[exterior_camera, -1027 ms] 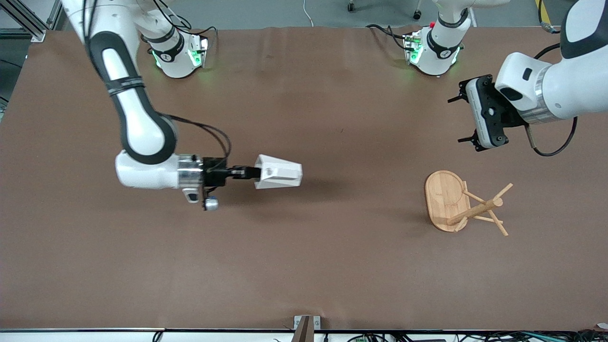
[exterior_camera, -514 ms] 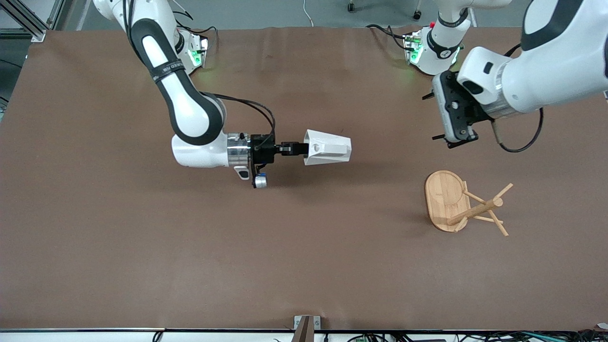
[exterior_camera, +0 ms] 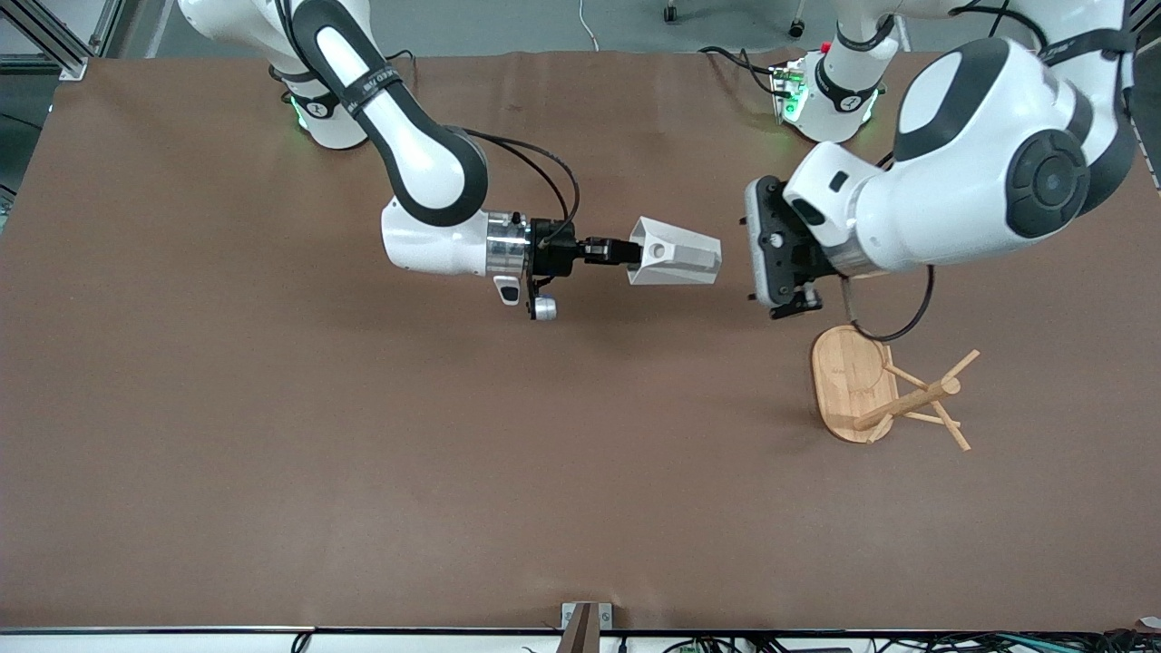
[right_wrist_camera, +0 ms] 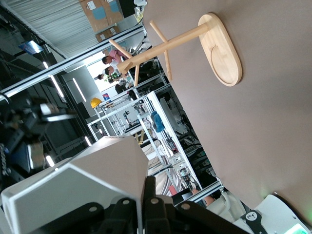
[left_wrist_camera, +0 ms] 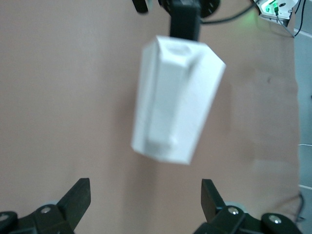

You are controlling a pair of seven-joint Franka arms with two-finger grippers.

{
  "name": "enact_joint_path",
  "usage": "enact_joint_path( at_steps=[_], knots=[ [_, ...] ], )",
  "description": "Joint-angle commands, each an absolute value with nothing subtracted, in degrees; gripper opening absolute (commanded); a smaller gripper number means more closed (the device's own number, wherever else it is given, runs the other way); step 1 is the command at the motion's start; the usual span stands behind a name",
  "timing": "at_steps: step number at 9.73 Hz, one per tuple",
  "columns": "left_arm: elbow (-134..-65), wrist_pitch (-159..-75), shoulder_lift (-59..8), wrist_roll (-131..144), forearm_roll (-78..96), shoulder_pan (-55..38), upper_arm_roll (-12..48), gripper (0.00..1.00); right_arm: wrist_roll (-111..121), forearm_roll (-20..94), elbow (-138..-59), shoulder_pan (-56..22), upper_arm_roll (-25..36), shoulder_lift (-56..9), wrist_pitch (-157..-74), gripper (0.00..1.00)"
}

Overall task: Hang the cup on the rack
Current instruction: 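Grasp the cup's open end with the left gripper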

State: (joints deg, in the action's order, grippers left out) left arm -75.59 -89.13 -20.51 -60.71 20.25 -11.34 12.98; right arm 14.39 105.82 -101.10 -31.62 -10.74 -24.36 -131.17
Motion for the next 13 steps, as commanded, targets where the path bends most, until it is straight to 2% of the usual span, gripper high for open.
enact_joint_path(
  at_steps=[1, 6, 13],
  knots=[
    [-74.0, -90.1, -23.5, -64.3, 20.6, -11.3, 14.5, 1.00, 16.5, 108.0, -102.5, -31.4, -11.3, -22.6, -131.4, 0.00],
    [-74.6, -86.5, -24.2, -67.8, 20.7, -11.3, 16.6, 1.00, 16.5, 108.9, -102.0, -31.3, -11.2, -22.6, -131.4, 0.01],
    [-78.7, -86.6, -23.7, -67.9, 20.9, -11.1, 18.1, 1.00, 16.5, 108.9, -102.0, -31.3, -11.2, -22.6, -131.4, 0.01]
  ],
)
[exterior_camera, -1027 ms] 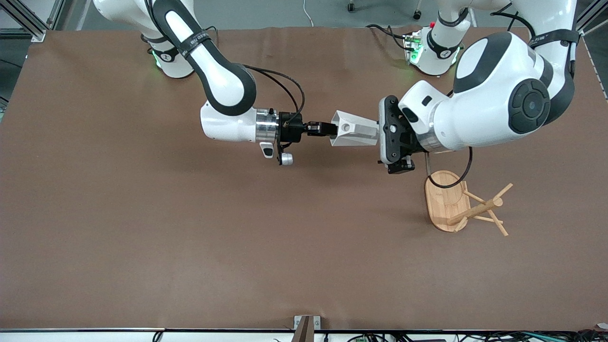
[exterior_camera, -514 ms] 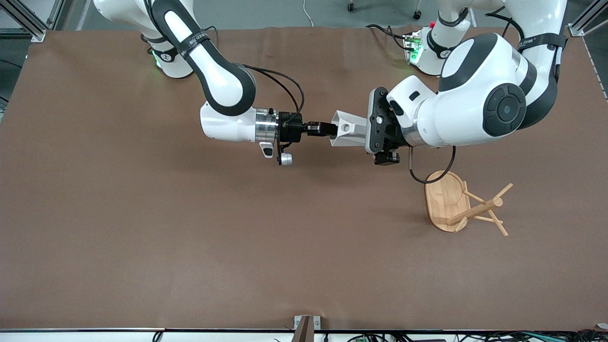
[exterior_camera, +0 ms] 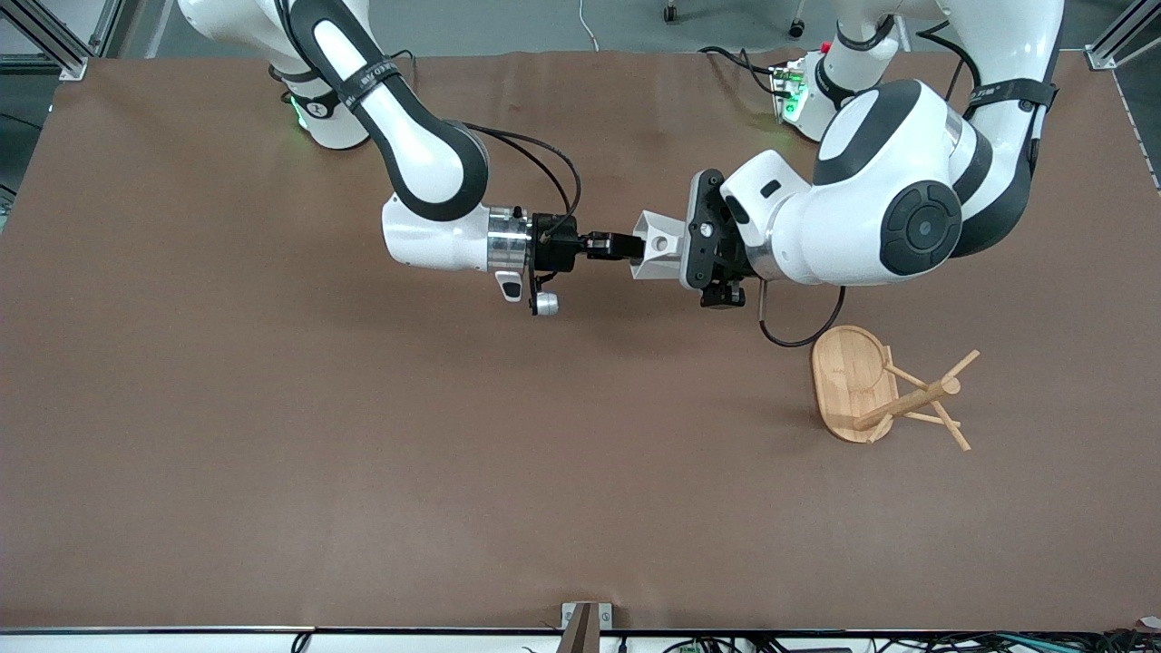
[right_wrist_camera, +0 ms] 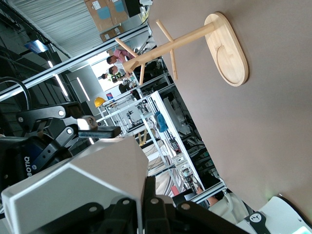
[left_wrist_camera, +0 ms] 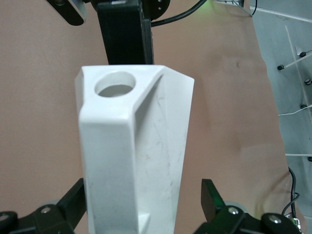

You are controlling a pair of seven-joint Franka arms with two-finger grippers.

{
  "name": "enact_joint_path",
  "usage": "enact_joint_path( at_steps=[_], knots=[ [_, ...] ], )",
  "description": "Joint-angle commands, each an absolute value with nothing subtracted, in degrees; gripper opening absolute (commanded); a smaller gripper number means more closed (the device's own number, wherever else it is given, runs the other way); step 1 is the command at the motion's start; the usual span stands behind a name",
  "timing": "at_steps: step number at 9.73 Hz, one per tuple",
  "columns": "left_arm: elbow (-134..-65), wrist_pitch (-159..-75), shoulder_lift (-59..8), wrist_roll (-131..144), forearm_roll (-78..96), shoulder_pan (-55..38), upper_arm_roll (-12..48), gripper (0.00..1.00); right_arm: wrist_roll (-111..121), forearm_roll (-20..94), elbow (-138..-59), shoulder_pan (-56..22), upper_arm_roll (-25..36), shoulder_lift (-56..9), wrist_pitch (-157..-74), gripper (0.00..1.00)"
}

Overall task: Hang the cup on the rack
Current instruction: 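Grasp the cup's open end with the left gripper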

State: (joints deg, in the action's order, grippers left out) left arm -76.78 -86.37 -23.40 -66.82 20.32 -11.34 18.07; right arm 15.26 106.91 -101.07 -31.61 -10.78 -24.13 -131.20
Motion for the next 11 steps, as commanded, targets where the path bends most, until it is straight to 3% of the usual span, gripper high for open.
enact_joint_path(
  at_steps=[1, 2, 4, 6, 8, 9, 10, 11],
  knots=[
    [-78.8, -86.7, -23.7, -67.9, 20.9, -11.1, 18.1, 0.94, 16.5, 108.9, -102.0, -31.3, -11.2, -22.6, -131.4, 0.01],
    [-79.6, -86.8, -23.6, -68.0, 20.9, -10.8, 18.1, 0.79, 16.5, 108.9, -102.0, -31.3, -11.3, -22.5, -131.4, 0.01],
    [-79.8, -87.0, -23.5, -68.0, 20.9, -10.5, 18.1, 0.36, 16.5, 108.9, -102.0, -31.3, -11.2, -22.6, -131.5, 0.01],
    [-79.7, -87.2, -23.5, -68.0, 20.4, -10.5, 18.1, 0.14, 16.5, 108.9, -102.0, -31.3, -11.2, -22.6, -131.5, 0.01],
    [-79.5, -87.2, -23.4, -67.9, 20.0, -10.5, 18.0, 0.03, 16.5, 109.0, -102.0, -31.3, -11.2, -22.6, -131.5, 0.01],
    [-79.5, -87.3, -23.4, -67.7, 20.0, -10.5, 18.0, 0.02, 16.3, 108.9, -102.0, -31.1, -11.2, -22.6, -131.3, 0.26],
    [-79.5, -87.5, -23.3, -67.5, 19.9, -10.5, 17.9, 0.01, 16.4, 109.0, -102.0, -31.2, -11.2, -22.6, -131.5, 0.99],
    [-79.7, -87.9, -22.4, -67.4, 19.6, -10.6, 17.8, 0.01, 16.4, 109.0, -102.0, -31.1, -11.2, -22.6, -131.4, 1.00]
  ],
)
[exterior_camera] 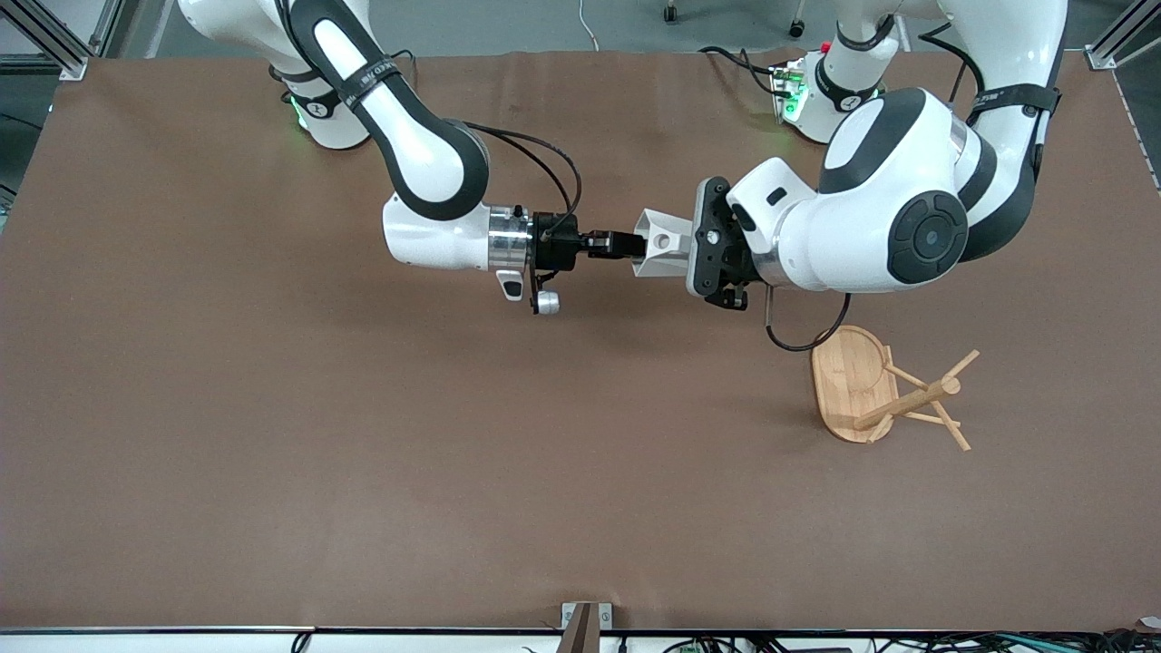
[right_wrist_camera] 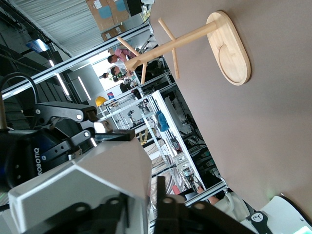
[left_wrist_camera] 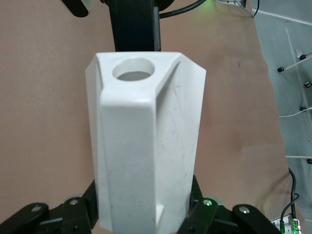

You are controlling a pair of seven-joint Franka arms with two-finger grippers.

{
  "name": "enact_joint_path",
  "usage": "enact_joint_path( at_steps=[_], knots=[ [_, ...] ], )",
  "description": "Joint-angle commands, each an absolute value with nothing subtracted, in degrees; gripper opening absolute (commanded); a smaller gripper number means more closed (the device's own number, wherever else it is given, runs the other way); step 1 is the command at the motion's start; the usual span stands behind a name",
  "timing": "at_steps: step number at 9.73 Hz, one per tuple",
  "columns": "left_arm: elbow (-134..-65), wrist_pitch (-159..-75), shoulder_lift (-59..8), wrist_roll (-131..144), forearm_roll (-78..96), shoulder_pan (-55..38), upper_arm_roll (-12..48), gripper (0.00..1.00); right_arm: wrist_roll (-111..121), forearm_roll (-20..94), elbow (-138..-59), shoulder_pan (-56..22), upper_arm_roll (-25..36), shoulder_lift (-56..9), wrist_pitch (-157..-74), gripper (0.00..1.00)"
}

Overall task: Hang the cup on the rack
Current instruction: 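Open the right gripper and withdraw while the left gripper carries the cup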

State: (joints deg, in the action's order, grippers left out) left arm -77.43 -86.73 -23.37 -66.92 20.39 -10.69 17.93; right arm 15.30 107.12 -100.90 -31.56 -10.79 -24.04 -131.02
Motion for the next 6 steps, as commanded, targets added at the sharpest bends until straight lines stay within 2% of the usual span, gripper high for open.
enact_joint_path(
  at_steps=[1, 3, 6],
  knots=[
    [-79.8, -88.0, -22.2, -67.0, 18.8, -10.5, 17.8, 0.00, 16.5, 108.9, -102.0, -30.8, -11.1, -22.5, -131.5, 1.00],
    [-79.8, -88.4, -21.8, -66.8, 17.6, -9.1, 17.6, 0.00, 16.4, 105.6, -103.4, -30.1, -10.4, -21.5, -133.7, 1.00],
    [-80.0, -88.7, -19.8, -55.3, 11.4, -5.8, 17.4, 0.00, 15.6, 92.2, -104.0, -23.8, -10.4, -21.2, -135.2, 1.00]
  ],
)
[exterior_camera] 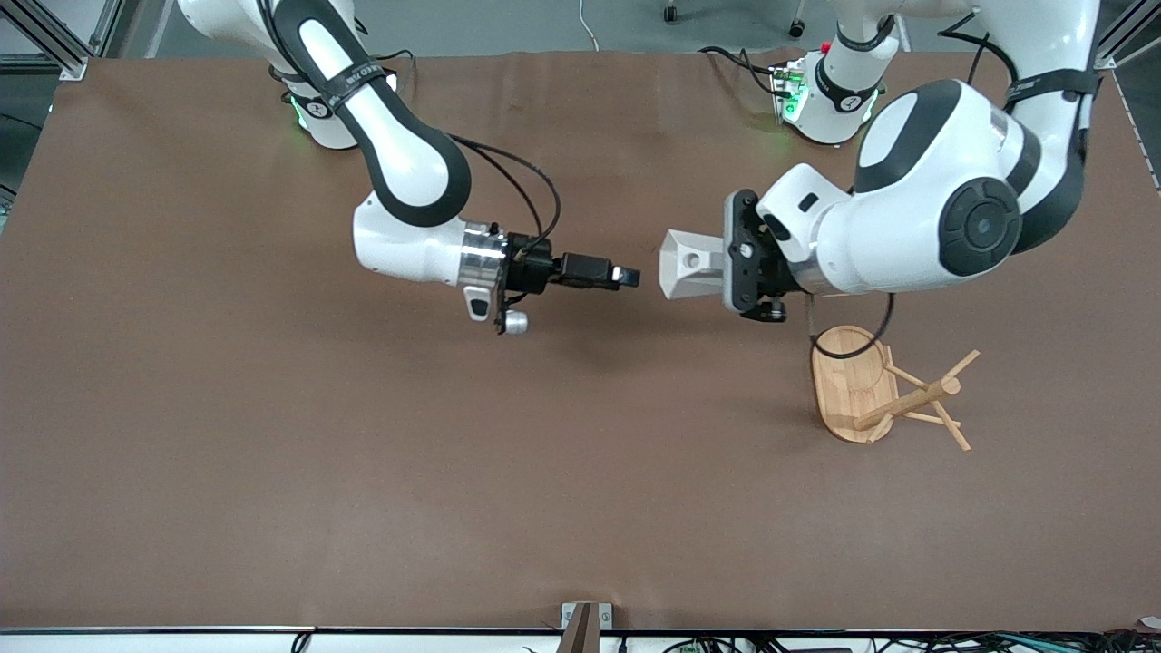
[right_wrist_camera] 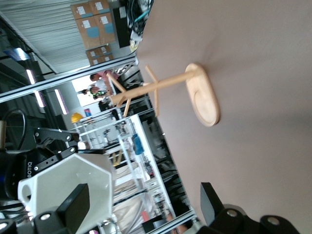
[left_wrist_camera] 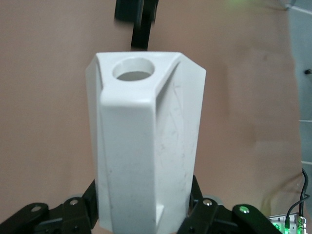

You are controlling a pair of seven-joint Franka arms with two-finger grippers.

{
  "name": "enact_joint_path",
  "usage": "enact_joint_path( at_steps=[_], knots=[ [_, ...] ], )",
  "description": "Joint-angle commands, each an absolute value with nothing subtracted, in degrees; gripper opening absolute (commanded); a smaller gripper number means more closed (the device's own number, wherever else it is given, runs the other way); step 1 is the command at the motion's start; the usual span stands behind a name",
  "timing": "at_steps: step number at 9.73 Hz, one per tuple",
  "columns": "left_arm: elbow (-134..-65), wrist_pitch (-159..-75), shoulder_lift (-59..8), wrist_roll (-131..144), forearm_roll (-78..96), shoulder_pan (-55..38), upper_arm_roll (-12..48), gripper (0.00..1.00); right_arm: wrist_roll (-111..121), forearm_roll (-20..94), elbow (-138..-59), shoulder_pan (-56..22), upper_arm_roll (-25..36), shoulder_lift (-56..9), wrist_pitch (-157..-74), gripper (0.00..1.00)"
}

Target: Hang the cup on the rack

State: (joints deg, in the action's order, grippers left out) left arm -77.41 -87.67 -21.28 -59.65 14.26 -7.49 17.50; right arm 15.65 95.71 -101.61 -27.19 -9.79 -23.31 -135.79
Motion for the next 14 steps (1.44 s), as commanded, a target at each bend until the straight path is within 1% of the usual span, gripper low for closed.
enact_joint_path(
  at_steps=[1, 2, 3, 4, 5, 6, 7, 8, 9, 10, 12, 13, 14],
  knots=[
    [-80.0, -88.7, -19.6, -52.1, 11.3, -3.4, 17.4, 0.00, 15.5, 87.3, -103.9, -20.5, -10.4, -21.3, -132.8, 1.00],
    [-81.3, -88.9, -18.5, -45.3, 10.5, -2.3, 17.2, 0.00, 14.7, 82.0, -104.0, -17.0, -10.3, -21.3, -129.3, 1.00],
    [-83.5, -90.5, -17.7, -38.3, 7.2, -1.1, 17.6, 0.00, 12.6, 73.6, -103.9, -13.1, -10.3, -21.4, -126.2, 1.00],
    [-87.2, -94.1, -16.9, -34.8, 8.3, 1.2, 18.0, 0.00, 9.0, 64.0, -103.7, -9.4, -10.3, -21.4, -122.6, 1.00],
    [-92.1, -99.7, -14.7, -34.3, 8.9, 1.7, 18.0, 0.00, 5.8, 54.6, -103.5, -6.1, -10.2, -21.1, -120.4, 1.00],
    [-98.0, -104.5, -11.7, -34.3, 9.0, 3.2, 18.0, 0.00, 2.8, 43.4, -103.5, -3.5, -10.1, -20.9, -119.8, 1.00],
    [-101.8, -107.5, -10.1, -34.3, 9.2, 3.9, 18.0, 0.00, -0.3, 34.1, -103.4, -1.3, -9.8, -20.9, -119.8, 1.00],
    [-103.1, -108.8, -10.1, -34.2, 9.2, 3.9, 17.9, 0.00, -3.8, 25.7, -102.8, -0.3, -9.2, -20.9, -119.9, 1.00],
    [-104.8, -109.0, -10.0, -32.3, 9.2, 4.9, 17.9, 0.00, -5.9, 18.3, -101.4, 0.0, -7.1, -20.9, -119.6, 1.00],
    [-106.9, -110.3, -10.0, -31.3, 9.9, 6.9, 18.0, 0.00, -6.6, 11.5, -101.1, 0.0, -5.5, -19.8, -119.4, 1.00],
    [-107.6, -112.8, -10.5, -31.3, 11.9, 8.8, 17.9, 0.00, -6.7, -2.4, -101.1, 0.0, -2.9, -15.3, -119.4, 1.00],
    [-107.8, -112.8, -10.8, -31.3, 12.0, 8.8, 17.4, 0.00, -6.6, -7.2, -101.0, 1.0, -2.6, -12.9, -119.3, 1.00],
    [-107.8, -112.9, -11.2, -31.4, 12.6, 9.0, 17.0, 0.00, -6.2, -7.6, -100.6, 2.4, -2.5, -10.5, -119.2, 1.00]
  ],
)
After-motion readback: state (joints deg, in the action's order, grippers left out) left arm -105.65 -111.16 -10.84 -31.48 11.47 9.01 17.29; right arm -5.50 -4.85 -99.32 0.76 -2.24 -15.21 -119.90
